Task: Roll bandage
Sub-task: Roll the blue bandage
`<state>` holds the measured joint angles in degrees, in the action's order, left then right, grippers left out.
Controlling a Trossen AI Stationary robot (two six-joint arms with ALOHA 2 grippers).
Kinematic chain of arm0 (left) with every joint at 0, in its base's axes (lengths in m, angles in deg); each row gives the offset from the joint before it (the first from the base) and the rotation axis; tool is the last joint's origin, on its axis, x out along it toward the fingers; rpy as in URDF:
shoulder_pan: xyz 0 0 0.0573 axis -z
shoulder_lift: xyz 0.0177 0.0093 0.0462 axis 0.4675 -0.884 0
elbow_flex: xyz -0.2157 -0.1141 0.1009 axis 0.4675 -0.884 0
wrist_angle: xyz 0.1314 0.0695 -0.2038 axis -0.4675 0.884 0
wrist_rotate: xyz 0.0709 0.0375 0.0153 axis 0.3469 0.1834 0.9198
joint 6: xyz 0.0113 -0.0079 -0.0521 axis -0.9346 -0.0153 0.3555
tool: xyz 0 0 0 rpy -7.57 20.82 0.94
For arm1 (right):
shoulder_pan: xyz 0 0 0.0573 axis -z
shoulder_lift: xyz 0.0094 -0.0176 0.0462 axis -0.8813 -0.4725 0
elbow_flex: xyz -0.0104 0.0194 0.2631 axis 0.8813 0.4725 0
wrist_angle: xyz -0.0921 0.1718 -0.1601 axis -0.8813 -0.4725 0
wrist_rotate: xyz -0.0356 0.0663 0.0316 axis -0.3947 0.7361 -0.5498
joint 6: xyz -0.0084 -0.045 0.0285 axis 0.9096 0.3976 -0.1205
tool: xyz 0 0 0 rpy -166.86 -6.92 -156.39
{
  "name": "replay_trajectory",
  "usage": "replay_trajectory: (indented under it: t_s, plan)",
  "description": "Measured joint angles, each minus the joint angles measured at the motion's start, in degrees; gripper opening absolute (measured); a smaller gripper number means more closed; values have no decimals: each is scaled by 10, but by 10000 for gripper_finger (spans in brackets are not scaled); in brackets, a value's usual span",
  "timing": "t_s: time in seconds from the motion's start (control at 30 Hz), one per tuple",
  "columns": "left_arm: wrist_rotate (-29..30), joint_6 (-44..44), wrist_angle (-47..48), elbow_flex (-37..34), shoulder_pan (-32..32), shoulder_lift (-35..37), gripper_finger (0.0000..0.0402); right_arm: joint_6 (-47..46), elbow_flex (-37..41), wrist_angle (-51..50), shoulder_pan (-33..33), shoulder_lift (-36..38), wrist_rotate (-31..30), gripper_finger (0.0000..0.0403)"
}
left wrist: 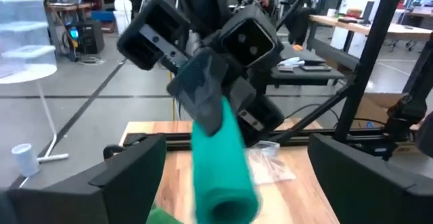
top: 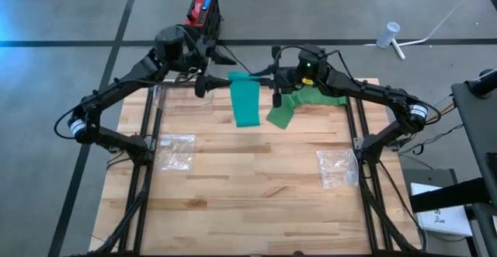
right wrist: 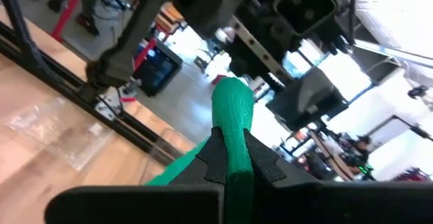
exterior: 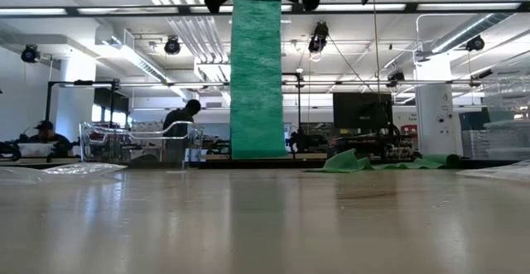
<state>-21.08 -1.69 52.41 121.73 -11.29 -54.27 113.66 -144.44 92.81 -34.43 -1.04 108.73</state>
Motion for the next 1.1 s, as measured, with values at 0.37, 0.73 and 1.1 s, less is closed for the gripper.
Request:
replay_trajectory:
  t_s: [0.37, 0.73, 1.1]
  plan:
    - [62, 18, -2, -17, 10, 0, 310, 19, -2, 4, 0, -1, -19, 9]
    - [72, 42, -13, -21, 12, -12, 255, 21, -3, 5, 0, -1, -32, 9]
    - [38, 64, -19, -21, 12, -32, 163, 32, -3, 4, 0, -1, -30, 9]
